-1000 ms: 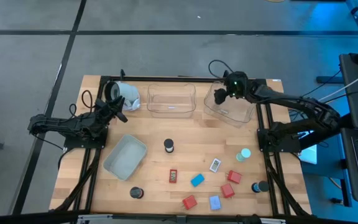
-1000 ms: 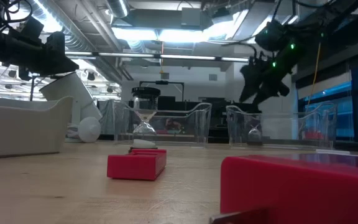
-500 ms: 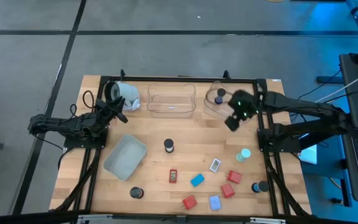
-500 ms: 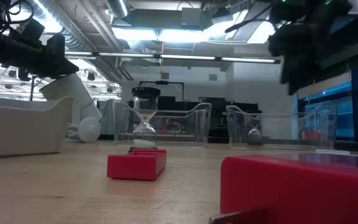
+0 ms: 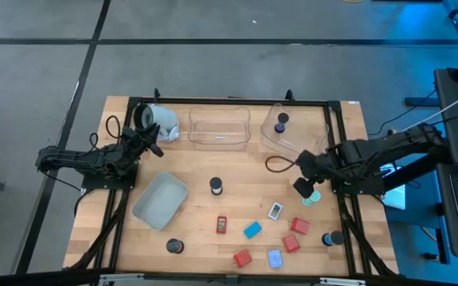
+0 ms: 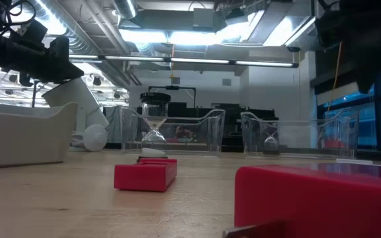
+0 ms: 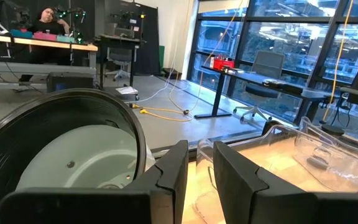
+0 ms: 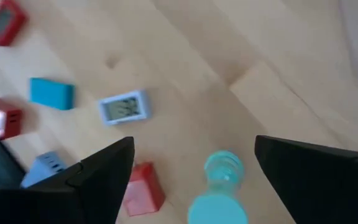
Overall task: Pick & Place Office items
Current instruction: Put the light green hourglass into the right transparent bin
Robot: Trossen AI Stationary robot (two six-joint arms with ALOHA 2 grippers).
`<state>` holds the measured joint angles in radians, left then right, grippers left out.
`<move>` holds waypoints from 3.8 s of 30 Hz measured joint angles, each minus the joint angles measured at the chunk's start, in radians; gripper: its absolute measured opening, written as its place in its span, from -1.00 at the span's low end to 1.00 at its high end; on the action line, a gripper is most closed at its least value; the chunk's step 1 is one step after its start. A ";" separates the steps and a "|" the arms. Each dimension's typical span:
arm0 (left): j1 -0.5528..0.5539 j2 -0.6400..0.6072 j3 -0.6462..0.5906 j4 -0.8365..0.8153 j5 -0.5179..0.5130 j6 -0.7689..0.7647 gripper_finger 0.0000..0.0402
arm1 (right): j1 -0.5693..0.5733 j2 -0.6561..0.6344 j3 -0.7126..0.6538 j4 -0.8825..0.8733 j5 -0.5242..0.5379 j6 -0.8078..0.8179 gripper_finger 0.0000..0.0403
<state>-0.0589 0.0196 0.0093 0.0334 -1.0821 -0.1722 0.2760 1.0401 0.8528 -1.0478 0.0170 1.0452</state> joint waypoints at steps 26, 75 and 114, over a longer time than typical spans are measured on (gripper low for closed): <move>0.000 0.008 0.000 0.000 0.002 -0.028 -0.64 | 0.269 0.218 0.000 -0.122 -0.006 0.281 0.72; 0.000 0.008 0.000 0.000 0.002 -0.027 -0.64 | -0.078 0.101 0.365 -0.359 0.544 -0.254 0.05; 0.000 0.008 0.000 -0.001 -0.001 -0.024 -0.64 | -0.892 0.422 0.151 -0.129 0.230 -0.923 0.06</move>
<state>-0.0589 0.0273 0.0093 0.0326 -1.0829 -0.1963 -0.6155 1.4624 1.0035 -1.1764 0.2474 0.1219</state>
